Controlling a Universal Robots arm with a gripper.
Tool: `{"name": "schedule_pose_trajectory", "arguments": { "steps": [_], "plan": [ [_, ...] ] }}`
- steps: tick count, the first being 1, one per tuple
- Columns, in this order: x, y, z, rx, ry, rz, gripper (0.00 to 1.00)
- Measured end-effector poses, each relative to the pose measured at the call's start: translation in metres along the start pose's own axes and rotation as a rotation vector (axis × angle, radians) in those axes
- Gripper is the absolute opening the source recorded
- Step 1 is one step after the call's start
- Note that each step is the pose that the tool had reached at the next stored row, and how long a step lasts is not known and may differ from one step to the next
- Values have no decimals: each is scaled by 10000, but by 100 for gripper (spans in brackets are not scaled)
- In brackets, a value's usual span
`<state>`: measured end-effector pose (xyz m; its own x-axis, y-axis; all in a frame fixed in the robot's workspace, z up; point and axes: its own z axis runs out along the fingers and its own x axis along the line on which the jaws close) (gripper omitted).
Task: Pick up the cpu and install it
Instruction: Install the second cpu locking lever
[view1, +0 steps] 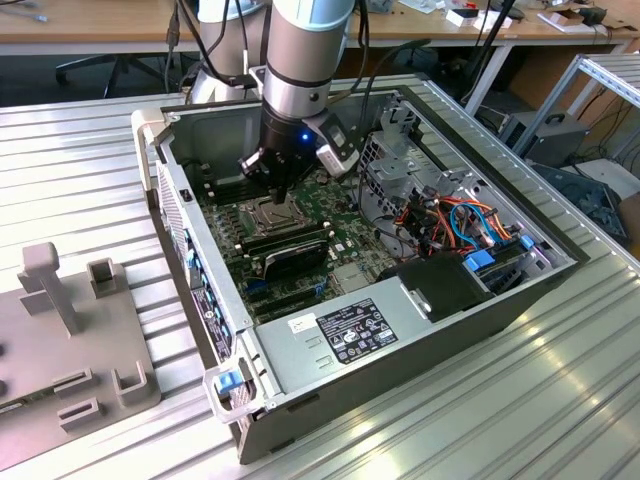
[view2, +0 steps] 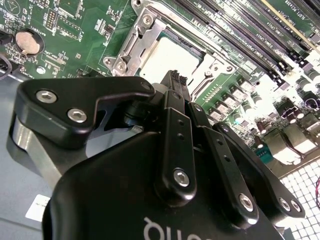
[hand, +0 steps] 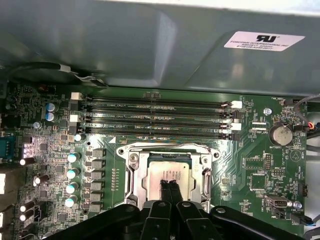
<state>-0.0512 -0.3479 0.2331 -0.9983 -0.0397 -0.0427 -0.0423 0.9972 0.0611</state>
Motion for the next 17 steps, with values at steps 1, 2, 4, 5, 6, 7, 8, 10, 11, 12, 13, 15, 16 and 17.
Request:
{"name": "schedule_pose_trajectory", "arguments": {
  "steps": [1, 2, 4, 5, 6, 7, 8, 10, 11, 12, 13, 15, 16, 17],
  "plan": [
    [-1, 1, -15, 2, 1, 0, 11],
    [-1, 2, -32, 2, 1, 0, 11],
    [-1, 2, -32, 2, 1, 0, 11],
    [-1, 0, -34, 4, 3, -1, 11],
    [-1, -2, -36, 6, 4, -1, 11],
    [-1, -10, -38, 2, 2, -1, 11],
    [0, -13, -40, 4, 3, 1, 11],
    [-1, -21, -41, 1, 1, -1, 11],
    [-1, -26, -42, 2, 2, -1, 11],
    [0, -35, -43, 2, 2, -1, 11],
    [0, -40, -43, 1, 1, -1, 11],
    [0, -47, -43, 1, 0, 0, 11],
    [0, -47, -43, 2, 1, 1, 11],
    [0, -52, -44, 2, 1, -1, 11]
  ]
}}
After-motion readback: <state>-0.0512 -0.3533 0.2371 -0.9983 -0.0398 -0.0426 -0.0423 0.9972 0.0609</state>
